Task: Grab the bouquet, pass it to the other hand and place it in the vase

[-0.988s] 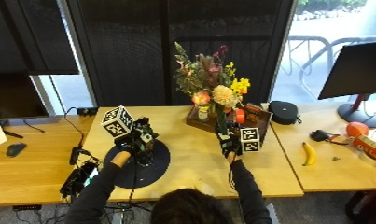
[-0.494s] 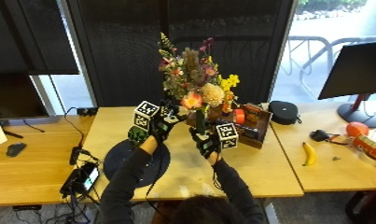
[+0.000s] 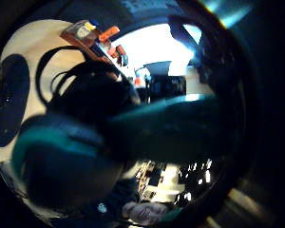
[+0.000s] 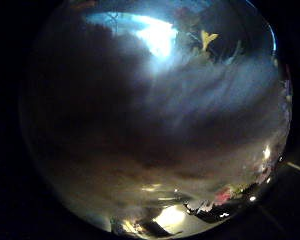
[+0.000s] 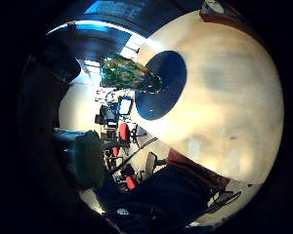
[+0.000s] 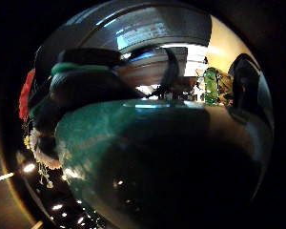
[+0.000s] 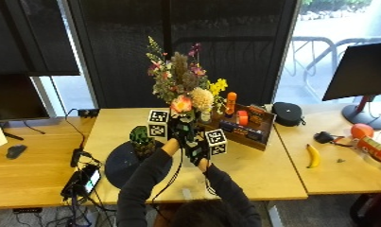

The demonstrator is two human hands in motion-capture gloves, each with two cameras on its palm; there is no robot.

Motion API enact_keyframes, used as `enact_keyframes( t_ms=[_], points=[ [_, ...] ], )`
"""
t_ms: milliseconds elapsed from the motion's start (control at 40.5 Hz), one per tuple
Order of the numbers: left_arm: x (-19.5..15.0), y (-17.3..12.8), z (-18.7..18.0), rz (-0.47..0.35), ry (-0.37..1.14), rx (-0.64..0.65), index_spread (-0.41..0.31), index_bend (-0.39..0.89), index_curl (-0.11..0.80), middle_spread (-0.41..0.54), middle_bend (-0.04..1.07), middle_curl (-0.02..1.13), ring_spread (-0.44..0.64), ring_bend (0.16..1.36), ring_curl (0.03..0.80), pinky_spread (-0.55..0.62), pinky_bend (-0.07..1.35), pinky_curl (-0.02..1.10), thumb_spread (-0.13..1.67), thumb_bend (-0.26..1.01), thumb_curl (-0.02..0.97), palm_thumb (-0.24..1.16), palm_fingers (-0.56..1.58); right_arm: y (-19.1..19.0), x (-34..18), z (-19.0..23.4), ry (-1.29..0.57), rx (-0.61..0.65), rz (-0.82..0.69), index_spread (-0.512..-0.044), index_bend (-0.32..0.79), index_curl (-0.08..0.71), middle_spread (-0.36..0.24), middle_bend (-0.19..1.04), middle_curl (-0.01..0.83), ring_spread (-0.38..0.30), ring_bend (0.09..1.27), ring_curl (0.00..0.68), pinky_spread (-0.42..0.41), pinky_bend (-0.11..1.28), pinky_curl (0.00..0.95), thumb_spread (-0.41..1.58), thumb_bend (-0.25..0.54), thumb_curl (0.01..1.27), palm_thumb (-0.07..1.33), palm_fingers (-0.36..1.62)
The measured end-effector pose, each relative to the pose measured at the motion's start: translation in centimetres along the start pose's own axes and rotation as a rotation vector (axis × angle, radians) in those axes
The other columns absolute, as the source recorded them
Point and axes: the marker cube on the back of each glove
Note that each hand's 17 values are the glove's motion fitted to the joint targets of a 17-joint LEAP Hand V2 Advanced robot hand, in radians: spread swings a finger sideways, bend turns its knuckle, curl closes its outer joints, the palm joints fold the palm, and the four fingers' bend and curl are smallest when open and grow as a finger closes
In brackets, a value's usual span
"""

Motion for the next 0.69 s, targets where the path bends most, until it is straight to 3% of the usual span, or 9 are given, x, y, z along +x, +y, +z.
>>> enact_keyframes(
  t_ms=[49, 74, 123, 198, 321, 519, 691],
  points=[
    [-0.2, -0.2, 0.0, 0.012, -0.008, 0.058, -0.131, 0.29, 0.376, -0.121, 0.52, 0.42, -0.15, 0.58, 0.288, -0.07, 0.25, 0.3, 0.92, 0.02, 0.407, 0.69, 1.18, -0.1, 0.2, 0.4, -0.003, -0.01, -0.005, -0.209, 0.58, 0.65, -0.165, 0.61, 0.74, -0.21, 0.75, 0.599, -0.208, 0.62, 0.556, 1.01, -0.018, 0.39, 1.02, 1.23],
    [-0.3, -0.3, 0.0, 0.021, -0.016, 0.084, -0.143, 0.29, 0.381, -0.138, 0.51, 0.42, -0.17, 0.57, 0.289, -0.09, 0.23, 0.3, 0.92, 0.02, 0.408, 0.7, 1.14, 0.0, 0.3, 0.5, -0.003, -0.016, -0.009, -0.21, 0.58, 0.651, -0.166, 0.61, 0.744, -0.21, 0.75, 0.599, -0.208, 0.62, 0.555, 1.01, -0.018, 0.39, 1.02, 1.24],
    [-0.3, -0.6, -0.2, 0.045, -0.037, 0.139, -0.175, 0.34, 0.413, -0.161, 0.55, 0.46, -0.21, 0.62, 0.335, -0.14, 0.26, 0.34, 0.89, 0.02, 0.425, 0.73, 1.3, 0.1, 0.2, 0.7, -0.001, -0.03, -0.016, -0.21, 0.57, 0.651, -0.164, 0.6, 0.741, -0.209, 0.75, 0.599, -0.213, 0.63, 0.555, 1.03, -0.021, 0.39, 1.01, 1.23],
    [-0.3, -1.1, -0.6, 0.091, -0.07, 0.233, -0.211, 0.37, 0.445, -0.192, 0.59, 0.5, -0.25, 0.66, 0.371, -0.19, 0.29, 0.37, 0.87, 0.0, 0.439, 0.76, 1.33, 0.1, 0.2, 0.9, 0.002, -0.061, -0.025, -0.212, 0.56, 0.652, -0.163, 0.59, 0.741, -0.207, 0.75, 0.598, -0.214, 0.62, 0.554, 1.04, -0.02, 0.39, 1.0, 1.23],
    [0.9, -1.2, -1.0, 0.142, -0.107, 0.329, -0.279, 0.45, 0.492, -0.26, 0.67, 0.55, -0.31, 0.76, 0.424, -0.3, 0.46, 0.44, 0.86, -0.02, 0.458, 0.77, 1.55, 0.4, -0.1, 0.5, 0.017, -0.115, -0.031, -0.216, 0.5, 0.634, -0.17, 0.56, 0.727, -0.217, 0.7, 0.581, -0.236, 0.58, 0.53, 1.03, -0.033, 0.38, 0.96, 1.15],
    [4.6, -0.4, -1.8, 0.196, -0.141, 0.364, -0.337, 0.55, 0.553, -0.317, 0.77, 0.59, -0.36, 0.86, 0.476, -0.37, 0.58, 0.5, 0.82, -0.02, 0.506, 0.8, 1.47, 0.7, -1.5, -1.0, 0.058, -0.157, -0.066, -0.235, 0.35, 0.576, -0.172, 0.43, 0.651, -0.218, 0.55, 0.525, -0.226, 0.45, 0.473, 1.01, -0.04, 0.37, 0.88, 1.01],
    [8.3, 0.1, -4.0, 0.214, -0.137, 0.44, -0.358, 0.59, 0.588, -0.336, 0.82, 0.62, -0.37, 0.9, 0.499, -0.4, 0.63, 0.52, 0.78, -0.02, 0.542, 0.81, 1.42, 0.4, -2.3, -3.5, 0.108, -0.125, -0.103, -0.256, 0.2, 0.52, -0.185, 0.33, 0.582, -0.214, 0.48, 0.484, -0.14, 0.35, 0.425, 0.99, -0.043, 0.35, 0.8, 0.92]
  ],
)
